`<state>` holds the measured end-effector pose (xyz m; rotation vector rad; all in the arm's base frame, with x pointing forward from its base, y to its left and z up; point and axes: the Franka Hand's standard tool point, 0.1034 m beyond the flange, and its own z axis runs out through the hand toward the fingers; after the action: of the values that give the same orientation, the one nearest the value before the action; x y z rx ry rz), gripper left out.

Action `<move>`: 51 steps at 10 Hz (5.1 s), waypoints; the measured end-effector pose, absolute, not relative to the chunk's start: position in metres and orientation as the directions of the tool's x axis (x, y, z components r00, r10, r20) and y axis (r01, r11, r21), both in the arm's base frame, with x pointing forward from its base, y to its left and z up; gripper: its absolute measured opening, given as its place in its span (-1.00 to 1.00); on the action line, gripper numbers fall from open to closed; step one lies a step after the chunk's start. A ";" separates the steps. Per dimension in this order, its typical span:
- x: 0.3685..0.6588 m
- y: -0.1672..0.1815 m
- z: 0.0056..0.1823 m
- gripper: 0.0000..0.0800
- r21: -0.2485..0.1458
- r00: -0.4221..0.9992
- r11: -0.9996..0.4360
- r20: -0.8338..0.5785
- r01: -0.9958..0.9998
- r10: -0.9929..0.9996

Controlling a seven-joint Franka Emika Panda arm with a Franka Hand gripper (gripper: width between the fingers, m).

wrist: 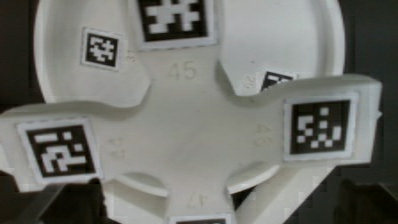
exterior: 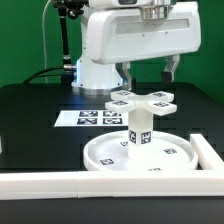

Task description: Assemble round table

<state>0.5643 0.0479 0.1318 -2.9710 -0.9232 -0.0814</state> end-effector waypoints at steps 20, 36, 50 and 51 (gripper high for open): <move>0.559 0.036 0.104 0.32 -0.001 0.210 -0.211 -0.079 0.978 0.974; 0.553 0.035 0.103 0.11 0.026 0.981 -0.981 -0.050 0.191 0.189; 0.553 0.037 0.102 0.11 -0.093 0.320 -0.313 -0.073 -0.945 -0.945; 0.554 0.038 0.102 0.11 -0.093 0.257 -0.249 -0.083 -0.964 -0.963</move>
Offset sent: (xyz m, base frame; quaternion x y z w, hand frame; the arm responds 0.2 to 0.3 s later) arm 0.0044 0.0147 -0.0030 0.0174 -0.0334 -0.2682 0.9626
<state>0.5539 0.0384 0.1018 -2.3890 1.8424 0.0133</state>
